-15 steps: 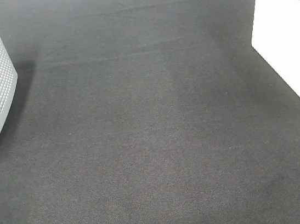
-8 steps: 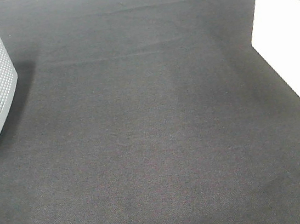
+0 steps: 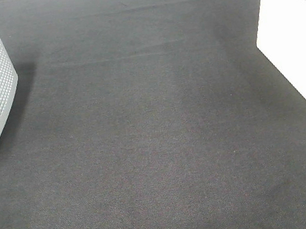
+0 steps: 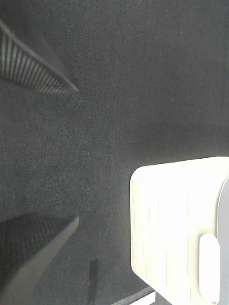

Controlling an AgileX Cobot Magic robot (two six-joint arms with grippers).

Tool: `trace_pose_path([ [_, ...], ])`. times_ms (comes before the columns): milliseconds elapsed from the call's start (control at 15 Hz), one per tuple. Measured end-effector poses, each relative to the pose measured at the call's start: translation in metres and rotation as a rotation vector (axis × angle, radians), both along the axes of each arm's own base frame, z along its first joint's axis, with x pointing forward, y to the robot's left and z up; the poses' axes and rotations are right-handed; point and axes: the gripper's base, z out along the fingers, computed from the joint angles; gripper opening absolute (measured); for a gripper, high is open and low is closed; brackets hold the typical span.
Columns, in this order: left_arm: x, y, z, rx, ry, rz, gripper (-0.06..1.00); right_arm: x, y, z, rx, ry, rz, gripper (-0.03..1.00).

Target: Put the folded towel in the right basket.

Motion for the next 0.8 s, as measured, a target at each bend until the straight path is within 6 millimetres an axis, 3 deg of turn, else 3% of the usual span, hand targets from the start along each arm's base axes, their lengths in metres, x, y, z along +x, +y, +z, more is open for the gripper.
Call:
trace_pose_path([
  [800,0.0000,0.0000,0.0000,0.000,0.000,0.000,0.87,0.0000,0.0000,0.0000,0.000,0.000,0.000,0.66],
])
